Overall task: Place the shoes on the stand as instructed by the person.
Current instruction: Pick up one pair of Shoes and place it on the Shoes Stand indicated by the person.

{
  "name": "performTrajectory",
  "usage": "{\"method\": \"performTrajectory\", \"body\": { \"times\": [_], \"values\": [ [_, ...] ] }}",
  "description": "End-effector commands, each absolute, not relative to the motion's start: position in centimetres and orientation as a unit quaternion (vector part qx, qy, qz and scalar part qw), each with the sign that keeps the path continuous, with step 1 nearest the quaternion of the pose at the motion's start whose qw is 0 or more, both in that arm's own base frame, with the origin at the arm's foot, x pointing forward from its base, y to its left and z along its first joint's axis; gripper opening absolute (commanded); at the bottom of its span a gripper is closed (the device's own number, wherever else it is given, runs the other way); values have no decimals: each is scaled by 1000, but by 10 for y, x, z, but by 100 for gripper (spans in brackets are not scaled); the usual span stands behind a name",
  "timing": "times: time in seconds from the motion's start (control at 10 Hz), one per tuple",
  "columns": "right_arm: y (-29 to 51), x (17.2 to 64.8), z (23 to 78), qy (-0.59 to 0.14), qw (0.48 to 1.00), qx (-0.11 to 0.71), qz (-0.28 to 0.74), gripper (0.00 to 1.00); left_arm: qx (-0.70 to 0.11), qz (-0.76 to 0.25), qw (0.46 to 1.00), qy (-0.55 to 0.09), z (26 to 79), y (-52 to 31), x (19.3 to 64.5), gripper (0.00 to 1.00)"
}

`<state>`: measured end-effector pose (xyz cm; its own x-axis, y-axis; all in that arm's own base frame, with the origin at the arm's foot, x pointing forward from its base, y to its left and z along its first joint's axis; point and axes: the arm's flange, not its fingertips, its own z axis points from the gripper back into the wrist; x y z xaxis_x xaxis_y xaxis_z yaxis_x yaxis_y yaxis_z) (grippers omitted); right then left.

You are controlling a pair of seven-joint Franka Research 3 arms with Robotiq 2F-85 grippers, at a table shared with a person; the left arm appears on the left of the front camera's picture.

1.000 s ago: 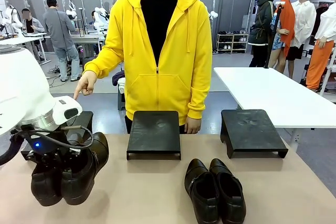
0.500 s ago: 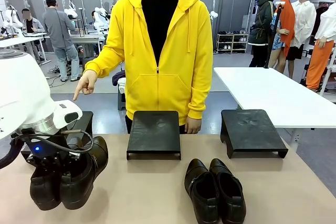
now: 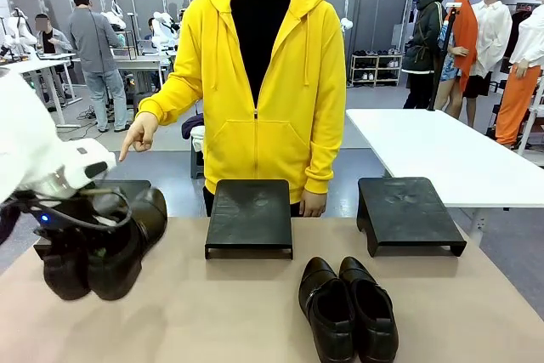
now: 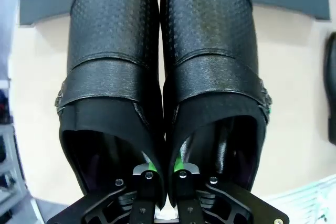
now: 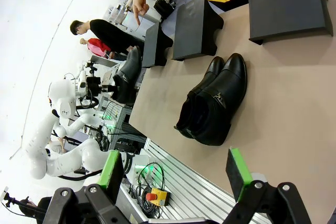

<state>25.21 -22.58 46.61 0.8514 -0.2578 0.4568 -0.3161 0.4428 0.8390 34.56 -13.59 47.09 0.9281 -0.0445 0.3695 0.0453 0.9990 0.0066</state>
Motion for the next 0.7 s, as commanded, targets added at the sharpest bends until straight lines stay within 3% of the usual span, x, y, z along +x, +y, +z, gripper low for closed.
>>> {"method": "performTrajectory", "body": {
  "times": [0.0, 0.6],
  "values": [
    [-227, 252, 467, -276, 801, 530, 24, 100, 8, -33, 969, -246, 485, -104, 370, 7],
    [-227, 252, 467, -276, 801, 530, 24, 100, -1, -81, 950, -300, 482, -20, 461, 7]
  ]
}}
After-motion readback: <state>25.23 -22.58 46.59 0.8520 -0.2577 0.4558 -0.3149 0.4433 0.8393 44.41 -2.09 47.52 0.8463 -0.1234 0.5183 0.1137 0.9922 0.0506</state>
